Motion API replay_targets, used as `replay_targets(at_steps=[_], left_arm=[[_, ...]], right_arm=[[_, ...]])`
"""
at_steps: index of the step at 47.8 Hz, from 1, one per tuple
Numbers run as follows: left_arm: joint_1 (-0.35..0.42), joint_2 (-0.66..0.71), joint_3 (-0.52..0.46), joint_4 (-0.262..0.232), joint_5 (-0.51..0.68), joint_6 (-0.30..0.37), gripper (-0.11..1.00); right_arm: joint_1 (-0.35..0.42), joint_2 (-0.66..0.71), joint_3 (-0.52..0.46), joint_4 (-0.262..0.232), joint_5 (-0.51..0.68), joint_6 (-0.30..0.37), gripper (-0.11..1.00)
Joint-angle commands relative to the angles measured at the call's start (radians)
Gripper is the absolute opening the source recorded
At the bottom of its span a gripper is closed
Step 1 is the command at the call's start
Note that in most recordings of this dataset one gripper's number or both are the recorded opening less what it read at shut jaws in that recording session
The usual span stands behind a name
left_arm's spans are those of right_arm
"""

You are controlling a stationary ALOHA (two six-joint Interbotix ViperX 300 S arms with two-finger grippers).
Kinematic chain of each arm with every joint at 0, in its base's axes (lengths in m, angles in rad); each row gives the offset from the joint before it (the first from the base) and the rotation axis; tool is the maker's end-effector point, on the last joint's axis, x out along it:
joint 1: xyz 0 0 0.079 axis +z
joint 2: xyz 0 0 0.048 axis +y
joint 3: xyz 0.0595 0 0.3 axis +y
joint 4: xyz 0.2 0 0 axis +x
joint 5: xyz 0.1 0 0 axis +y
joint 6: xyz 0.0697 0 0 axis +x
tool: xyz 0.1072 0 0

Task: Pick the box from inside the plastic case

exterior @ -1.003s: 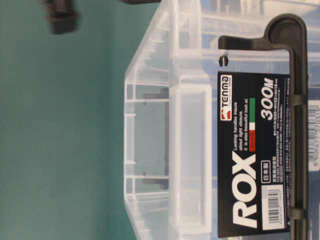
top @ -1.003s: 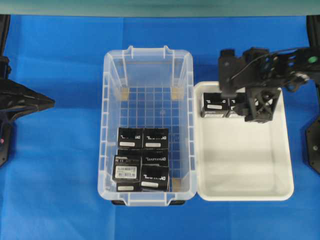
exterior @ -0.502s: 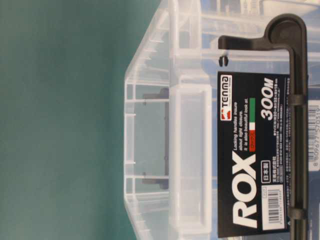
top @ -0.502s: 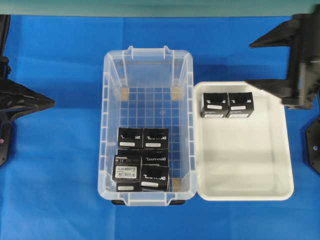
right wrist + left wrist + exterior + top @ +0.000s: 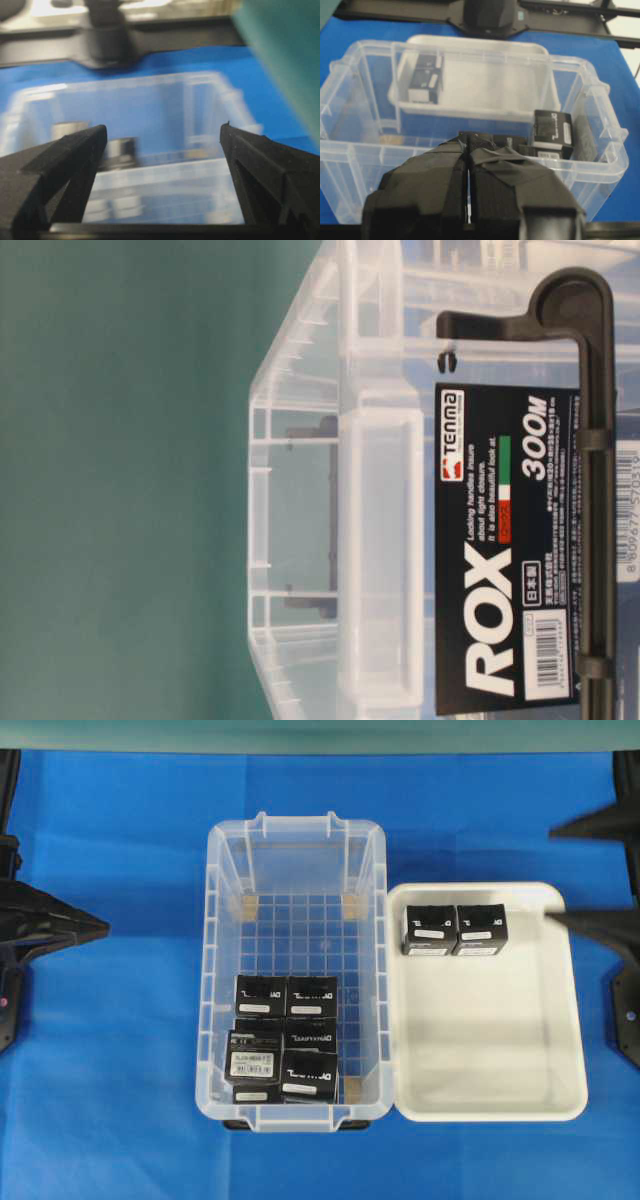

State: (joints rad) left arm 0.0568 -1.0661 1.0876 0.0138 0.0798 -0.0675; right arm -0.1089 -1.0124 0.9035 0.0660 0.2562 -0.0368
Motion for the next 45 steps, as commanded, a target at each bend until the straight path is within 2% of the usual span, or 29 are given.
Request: replay_targets(at_steps=[1,7,30,45], left_arm=[[-0.002,0.006,-0.031,0.003,-0.005,0.003,-0.04],[-0.002,0.006,-0.031,0.003,-0.005,0.003,-0.04],[-0.003,0.006,-0.031,0.003,-0.005,0.002,-0.04],[-0.031,-0.006,-0.043,0.003,-0.003,0.015,-0.04]], right_arm=[[0.034,0.002,0.014,0.005,-0.015,0.023,0.97],[0.063,0.002,0.032,0.005,-0.017,0.046,0.97],[0.063,-0.029,0.052,0.005,-0.046,0.048,0.97],[0.063,-0.123,0.103,0.005,-0.003,0.046,0.97]])
